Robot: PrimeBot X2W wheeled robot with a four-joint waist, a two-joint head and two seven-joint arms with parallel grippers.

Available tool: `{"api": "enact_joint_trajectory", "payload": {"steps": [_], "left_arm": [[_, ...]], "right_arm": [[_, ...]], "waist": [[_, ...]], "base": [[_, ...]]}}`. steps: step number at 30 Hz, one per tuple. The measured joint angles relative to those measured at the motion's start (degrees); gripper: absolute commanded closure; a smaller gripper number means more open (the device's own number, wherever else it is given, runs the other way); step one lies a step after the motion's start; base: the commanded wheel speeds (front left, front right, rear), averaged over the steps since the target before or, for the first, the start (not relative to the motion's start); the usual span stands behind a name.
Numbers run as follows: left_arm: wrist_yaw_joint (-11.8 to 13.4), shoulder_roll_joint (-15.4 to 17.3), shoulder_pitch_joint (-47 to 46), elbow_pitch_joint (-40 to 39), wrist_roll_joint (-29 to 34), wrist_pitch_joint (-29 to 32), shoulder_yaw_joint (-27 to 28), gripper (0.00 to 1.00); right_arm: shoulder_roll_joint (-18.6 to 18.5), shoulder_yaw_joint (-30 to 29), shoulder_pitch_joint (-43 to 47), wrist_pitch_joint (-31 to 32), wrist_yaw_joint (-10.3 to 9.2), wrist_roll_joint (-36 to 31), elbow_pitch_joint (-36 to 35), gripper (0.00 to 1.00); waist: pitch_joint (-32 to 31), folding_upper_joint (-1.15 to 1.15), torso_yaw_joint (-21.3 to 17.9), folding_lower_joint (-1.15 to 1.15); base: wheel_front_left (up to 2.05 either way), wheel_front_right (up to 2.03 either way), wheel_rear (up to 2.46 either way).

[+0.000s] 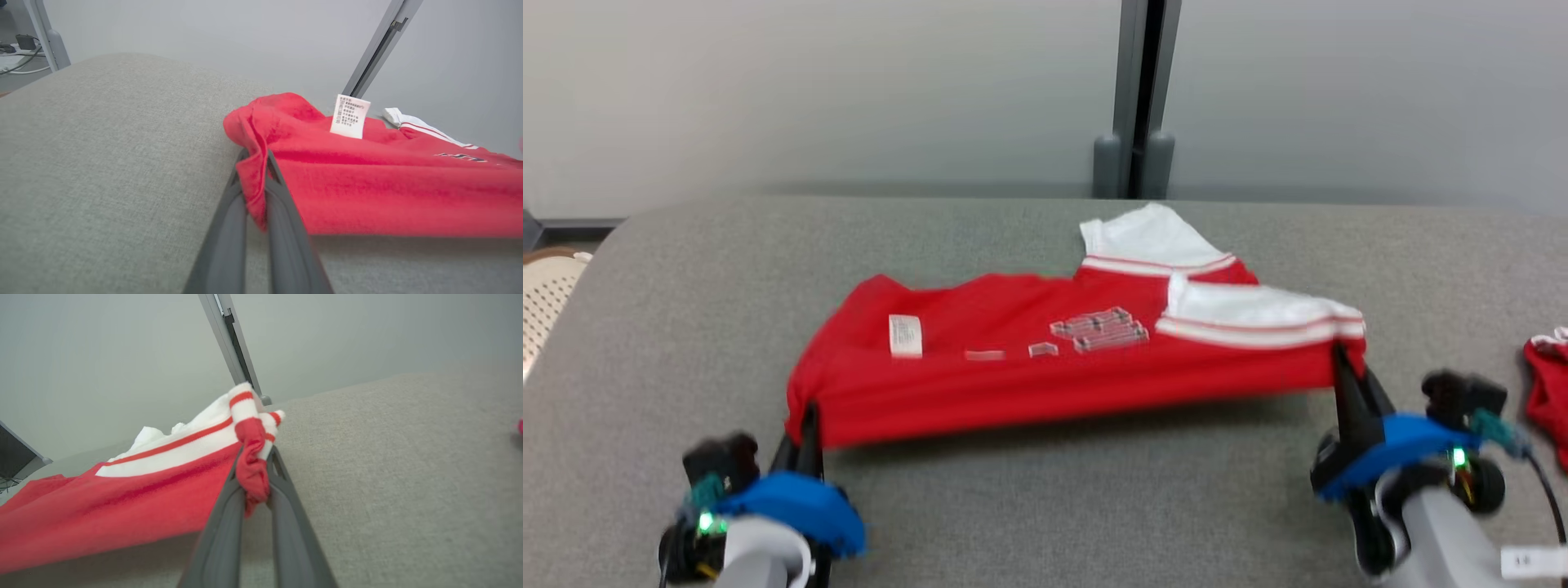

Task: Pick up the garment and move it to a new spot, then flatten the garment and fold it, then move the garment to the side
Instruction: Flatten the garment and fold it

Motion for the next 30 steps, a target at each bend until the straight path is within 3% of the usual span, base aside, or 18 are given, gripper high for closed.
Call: {"api": "enact_joint_trajectory", "payload": {"steps": [10,11,12,13,22,30], "left_arm": [[0.97,-1.7,14.84,3.23,-0.56,-0.04,-0.38,1.0],[1.03,-1.78,15.62,3.12,-0.73,-0.18,-0.57,1.0],[1.04,-1.76,16.08,2.86,-0.83,-0.18,-0.74,0.51],[1.18,-1.75,16.34,2.4,-1.01,-0.21,-0.88,0.0],[3.71,-1.64,15.45,-5.71,-0.22,-0.05,-0.08,0.0],[3.52,2.13,0.22,-5.32,1.69,2.1,-0.64,0.0]], "right_arm": [[-0.89,1.74,15.99,0.01,0.03,5.16,-1.31,1.0],[-0.98,2.09,17.11,0.01,0.03,5.27,-1.27,0.62],[-1.16,2.47,17.91,0.01,0.03,5.15,-1.22,0.0],[-1.37,2.71,18.46,0.01,0.03,4.91,-1.12,0.0],[-2.03,1.29,14.83,0.0,-0.03,3.1,-1.94,0.0],[-2.11,2.69,5.41,0.63,-0.03,-0.41,-3.16,0.0]], "waist": [[-4.77,0.0,-2.25,-0.02],[-4.75,0.0,-2.26,-0.02],[-4.64,0.0,-2.24,-0.03],[-4.46,0.0,-2.2,-0.02],[-1.48,0.0,-1.56,-0.01],[4.11,0.0,-1.75,0.0]], "base": [[0.0,0.0,0.0],[0.0,0.0,0.0],[0.0,0.0,0.0],[0.0,0.0,0.0],[0.0,0.0,0.0],[0.0,0.0,0.0]]}}
